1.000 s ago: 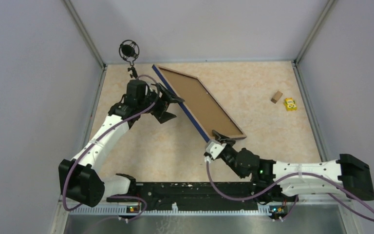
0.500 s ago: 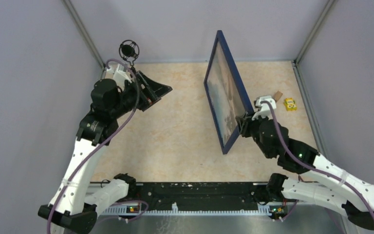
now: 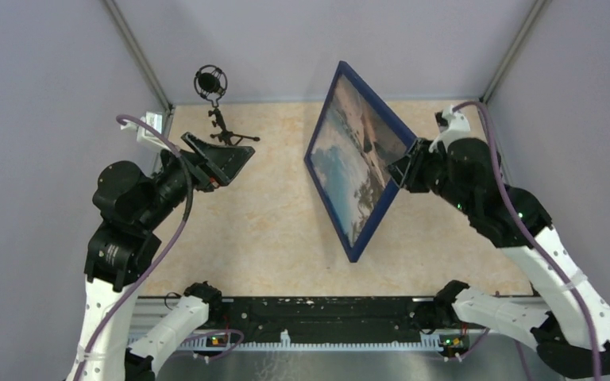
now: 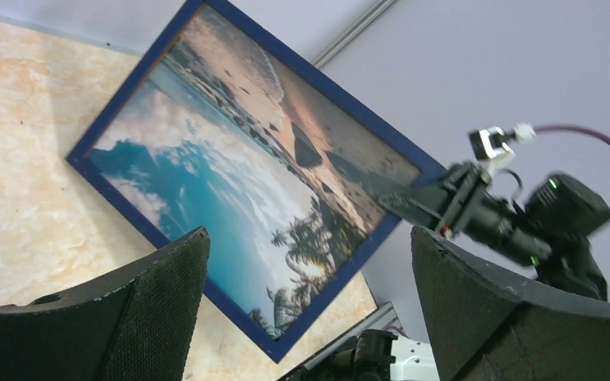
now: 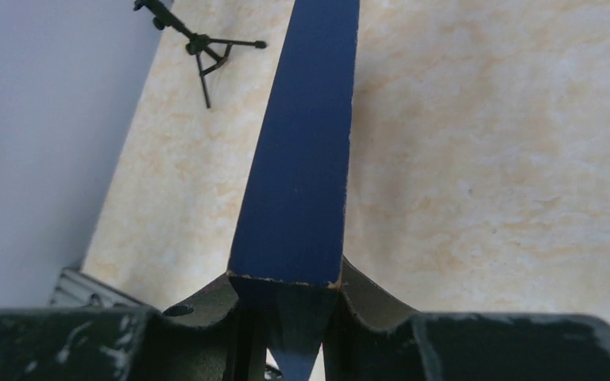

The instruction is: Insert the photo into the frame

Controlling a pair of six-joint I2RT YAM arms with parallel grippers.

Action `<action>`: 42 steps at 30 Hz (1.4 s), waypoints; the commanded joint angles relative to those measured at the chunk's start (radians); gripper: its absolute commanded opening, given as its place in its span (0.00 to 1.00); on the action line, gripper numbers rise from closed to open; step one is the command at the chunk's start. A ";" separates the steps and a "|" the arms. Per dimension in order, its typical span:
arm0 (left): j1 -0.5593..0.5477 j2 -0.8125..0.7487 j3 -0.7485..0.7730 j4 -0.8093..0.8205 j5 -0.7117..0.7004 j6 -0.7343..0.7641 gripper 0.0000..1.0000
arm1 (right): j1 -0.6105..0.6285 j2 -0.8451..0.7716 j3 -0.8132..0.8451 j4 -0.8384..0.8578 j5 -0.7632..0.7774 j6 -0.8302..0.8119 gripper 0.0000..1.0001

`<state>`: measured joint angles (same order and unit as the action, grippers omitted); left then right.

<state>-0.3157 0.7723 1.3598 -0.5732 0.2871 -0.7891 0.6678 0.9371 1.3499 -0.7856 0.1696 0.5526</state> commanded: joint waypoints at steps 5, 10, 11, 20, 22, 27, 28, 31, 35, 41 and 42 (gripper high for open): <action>-0.002 -0.009 0.032 -0.012 -0.059 0.083 0.98 | -0.592 0.314 0.016 0.179 -1.046 0.104 0.00; -0.003 -0.006 0.013 -0.013 -0.085 0.128 0.98 | -0.728 0.496 0.072 0.175 -1.230 0.030 0.00; -0.003 -0.004 0.008 -0.012 -0.086 0.134 0.98 | -0.741 0.537 0.101 0.132 -1.244 -0.025 0.00; -0.005 0.047 -0.088 0.036 -0.063 0.165 0.98 | -0.834 0.922 0.352 -0.162 -1.145 -0.353 0.00; -0.005 0.070 -0.103 0.047 -0.053 0.170 0.98 | -0.839 1.009 0.434 -0.219 -1.111 -0.394 0.00; -0.005 0.114 -0.136 0.076 -0.023 0.195 0.98 | -0.858 1.185 0.602 -0.231 -0.968 -0.400 0.05; -0.005 0.122 -0.140 0.076 -0.018 0.198 0.98 | -0.860 1.202 0.607 -0.210 -0.943 -0.390 0.08; -0.006 0.134 -0.150 0.076 -0.017 0.210 0.98 | -0.863 1.233 0.602 -0.120 -0.902 -0.358 0.18; -0.004 0.147 -0.164 0.078 -0.012 0.213 0.98 | -0.863 1.287 0.622 -0.068 -0.806 -0.365 0.26; -0.005 0.147 -0.178 0.071 -0.016 0.205 0.98 | -0.870 1.335 0.628 -0.062 -0.693 -0.398 0.40; -0.005 0.144 -0.184 0.072 -0.019 0.205 0.98 | -0.870 1.333 0.616 -0.051 -0.687 -0.397 0.42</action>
<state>-0.3168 0.9234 1.1973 -0.5461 0.2646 -0.5987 -0.1844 2.2761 1.9289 -0.9478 -0.7433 0.2092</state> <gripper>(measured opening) 0.980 0.395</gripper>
